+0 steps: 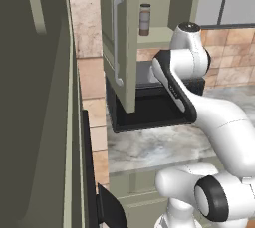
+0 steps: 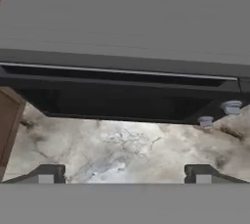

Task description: Take the cinnamon bottle from the cabinet and place it on the dining table, next to the plate with the cupcake. Then take the chocolate from the dining counter and place it on the cupcake plate.

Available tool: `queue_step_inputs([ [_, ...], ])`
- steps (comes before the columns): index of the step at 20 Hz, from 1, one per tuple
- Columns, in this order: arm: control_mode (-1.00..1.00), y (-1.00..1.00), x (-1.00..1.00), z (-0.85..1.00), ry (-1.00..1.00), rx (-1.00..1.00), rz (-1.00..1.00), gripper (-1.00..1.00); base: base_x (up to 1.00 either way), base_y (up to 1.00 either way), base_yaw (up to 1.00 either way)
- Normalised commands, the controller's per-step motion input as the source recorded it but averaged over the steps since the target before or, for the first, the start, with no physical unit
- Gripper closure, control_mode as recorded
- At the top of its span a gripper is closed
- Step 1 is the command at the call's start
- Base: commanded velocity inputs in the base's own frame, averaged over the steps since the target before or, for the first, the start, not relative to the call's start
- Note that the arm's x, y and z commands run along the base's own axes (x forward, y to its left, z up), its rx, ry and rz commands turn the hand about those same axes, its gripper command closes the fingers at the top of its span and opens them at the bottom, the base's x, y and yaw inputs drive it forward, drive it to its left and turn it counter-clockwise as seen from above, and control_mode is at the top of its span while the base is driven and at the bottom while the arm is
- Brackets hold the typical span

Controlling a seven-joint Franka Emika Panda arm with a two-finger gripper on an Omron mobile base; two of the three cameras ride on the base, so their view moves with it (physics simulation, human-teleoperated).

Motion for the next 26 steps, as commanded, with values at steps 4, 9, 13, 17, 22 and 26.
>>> queue_step_inputs([
  [4, -1.00, 0.00, 0.25, 0.83, -0.37, -0.01, -0.02, -1.00, 0.00, 0.00, 0.00],
  [9, -1.00, 0.00, 0.31, 0.76, -0.29, 0.00, 0.00, -1.00, 0.00, 0.00, 0.00],
  [13, -1.00, 0.04, 0.29, 0.68, -0.20, 0.00, 0.00, -1.00, 0.00, 0.00, 0.00],
  [17, -1.00, 0.01, 0.26, 0.75, -0.07, 0.01, -0.05, -1.00, 0.00, 0.00, 0.00],
  [22, -1.00, 0.04, 0.29, 0.57, -0.21, 0.00, -0.01, -1.00, 0.00, 0.00, 0.00],
  [26, -1.00, 0.29, 0.30, 0.07, -0.18, 0.01, 0.00, -1.00, 0.00, 0.00, 0.00],
])
